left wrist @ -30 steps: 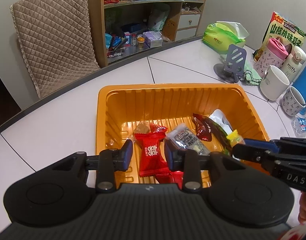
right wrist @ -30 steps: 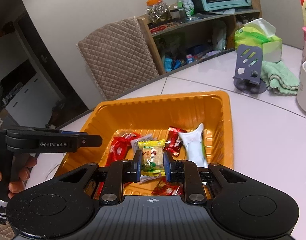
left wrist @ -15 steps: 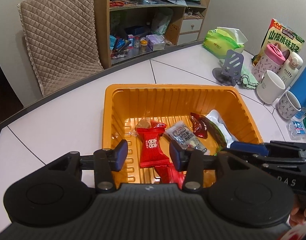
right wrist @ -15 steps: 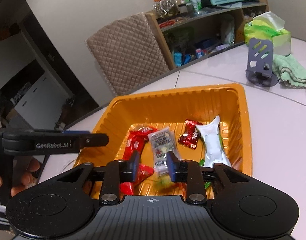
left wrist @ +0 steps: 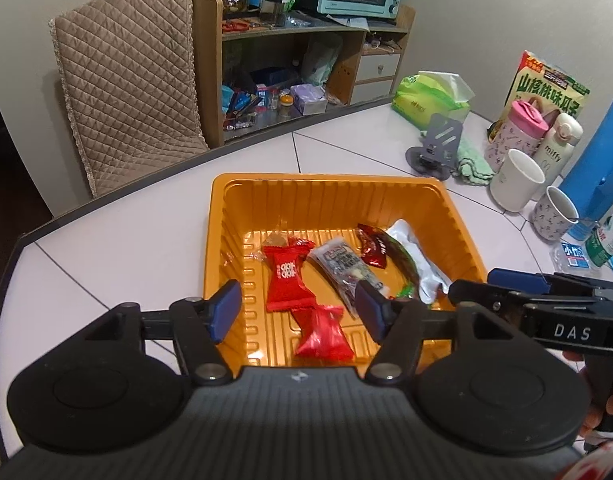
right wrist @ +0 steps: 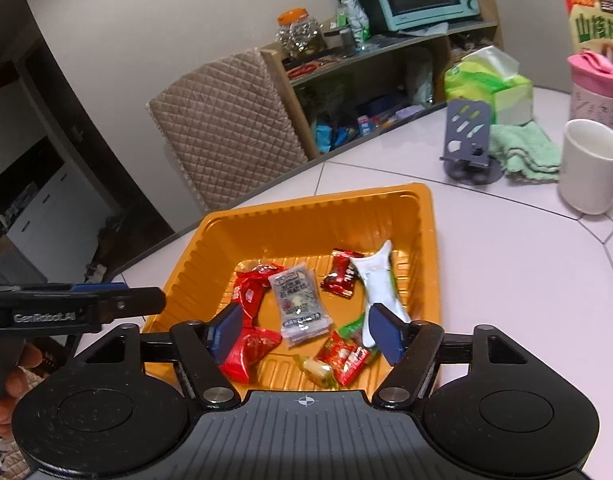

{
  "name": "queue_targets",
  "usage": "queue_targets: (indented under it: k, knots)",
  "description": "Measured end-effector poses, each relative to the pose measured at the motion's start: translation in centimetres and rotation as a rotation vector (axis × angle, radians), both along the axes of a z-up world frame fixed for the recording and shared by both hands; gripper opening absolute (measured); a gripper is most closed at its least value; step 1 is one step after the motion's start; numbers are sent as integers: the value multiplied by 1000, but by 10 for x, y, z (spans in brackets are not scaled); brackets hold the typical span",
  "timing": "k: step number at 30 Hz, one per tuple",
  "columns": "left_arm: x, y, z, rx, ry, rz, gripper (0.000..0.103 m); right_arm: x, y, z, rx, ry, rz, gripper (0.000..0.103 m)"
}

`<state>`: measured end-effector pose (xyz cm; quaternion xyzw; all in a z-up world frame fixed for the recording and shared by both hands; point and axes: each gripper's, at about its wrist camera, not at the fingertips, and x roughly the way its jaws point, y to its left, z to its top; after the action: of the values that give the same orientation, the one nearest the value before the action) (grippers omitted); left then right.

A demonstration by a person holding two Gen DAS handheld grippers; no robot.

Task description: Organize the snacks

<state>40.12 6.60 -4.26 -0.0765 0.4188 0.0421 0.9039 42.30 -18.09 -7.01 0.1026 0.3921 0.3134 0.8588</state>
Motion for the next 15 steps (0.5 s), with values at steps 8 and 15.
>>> queue_targets:
  k: [8,15]
  knots:
    - [-43,-26,21,23,-17,24,67,-38,-27,21,-13,-45,6,79]
    - [-96,-49,35,-11,-13,85,67,-82,-51,39,-14,-52,50,79]
